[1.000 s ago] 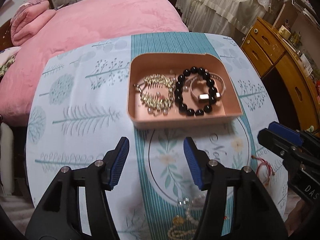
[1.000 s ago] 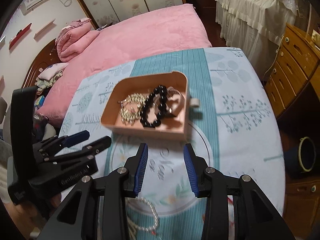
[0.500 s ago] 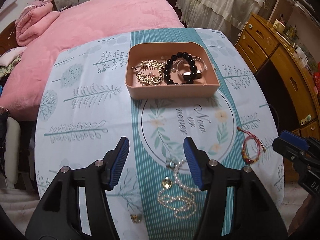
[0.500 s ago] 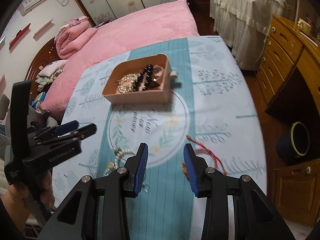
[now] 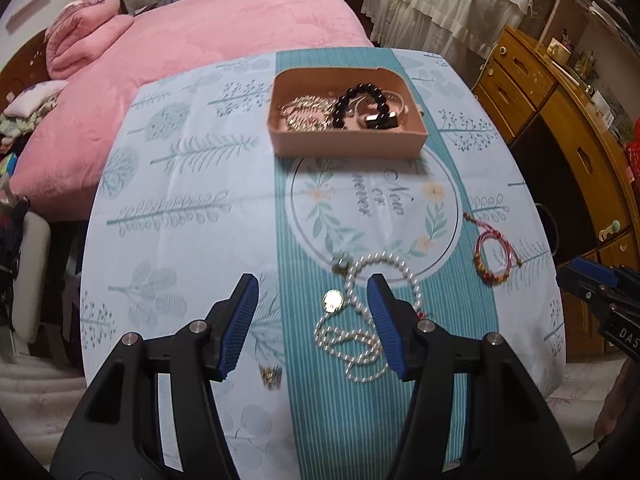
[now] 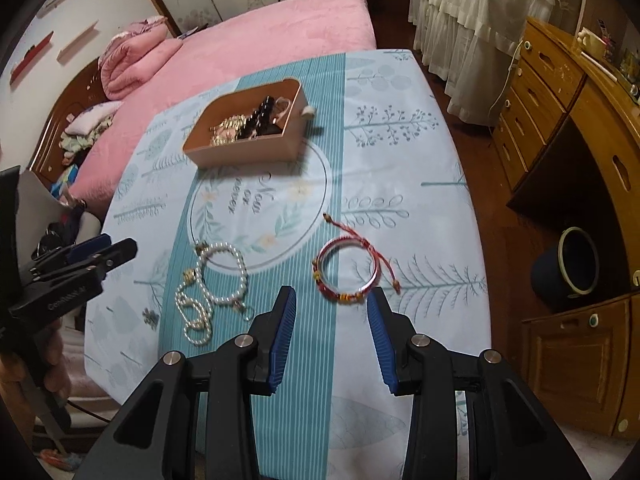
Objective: Organize jewelry
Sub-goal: 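Move left tool to the gold butterfly charm while right tool moves to pearl bracelet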
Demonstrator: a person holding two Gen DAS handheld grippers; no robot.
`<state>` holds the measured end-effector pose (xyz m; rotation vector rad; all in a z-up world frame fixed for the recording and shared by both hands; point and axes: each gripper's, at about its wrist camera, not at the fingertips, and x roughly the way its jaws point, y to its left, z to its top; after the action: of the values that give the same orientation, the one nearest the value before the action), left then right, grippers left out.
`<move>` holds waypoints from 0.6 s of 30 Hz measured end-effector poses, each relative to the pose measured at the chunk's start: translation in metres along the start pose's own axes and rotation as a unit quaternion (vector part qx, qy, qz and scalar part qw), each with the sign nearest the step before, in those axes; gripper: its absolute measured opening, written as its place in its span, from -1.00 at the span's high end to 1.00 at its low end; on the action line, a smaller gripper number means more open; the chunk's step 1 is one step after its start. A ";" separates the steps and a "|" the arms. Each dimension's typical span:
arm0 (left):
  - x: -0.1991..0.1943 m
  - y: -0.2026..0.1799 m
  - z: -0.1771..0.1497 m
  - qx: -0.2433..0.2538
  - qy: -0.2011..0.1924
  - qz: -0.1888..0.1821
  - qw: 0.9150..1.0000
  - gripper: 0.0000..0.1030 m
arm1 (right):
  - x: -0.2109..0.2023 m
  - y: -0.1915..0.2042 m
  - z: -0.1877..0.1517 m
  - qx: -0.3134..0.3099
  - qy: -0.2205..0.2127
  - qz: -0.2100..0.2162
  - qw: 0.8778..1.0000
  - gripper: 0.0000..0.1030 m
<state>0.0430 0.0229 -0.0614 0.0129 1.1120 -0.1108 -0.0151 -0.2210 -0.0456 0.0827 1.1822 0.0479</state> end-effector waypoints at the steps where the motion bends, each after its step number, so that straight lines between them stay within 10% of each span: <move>1: 0.001 0.003 -0.006 -0.005 0.005 0.003 1.000 -0.04 | 0.002 0.001 -0.002 -0.002 0.003 -0.001 1.000 0.27; 18: 0.034 0.061 -0.089 -0.087 0.074 0.012 0.993 -0.04 | 0.054 0.046 -0.025 -0.055 0.058 0.021 0.997 0.28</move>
<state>-0.0160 0.0863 -0.1339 -0.1230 1.2652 0.0096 -0.0178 -0.1694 -0.1010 0.0078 1.2913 0.1571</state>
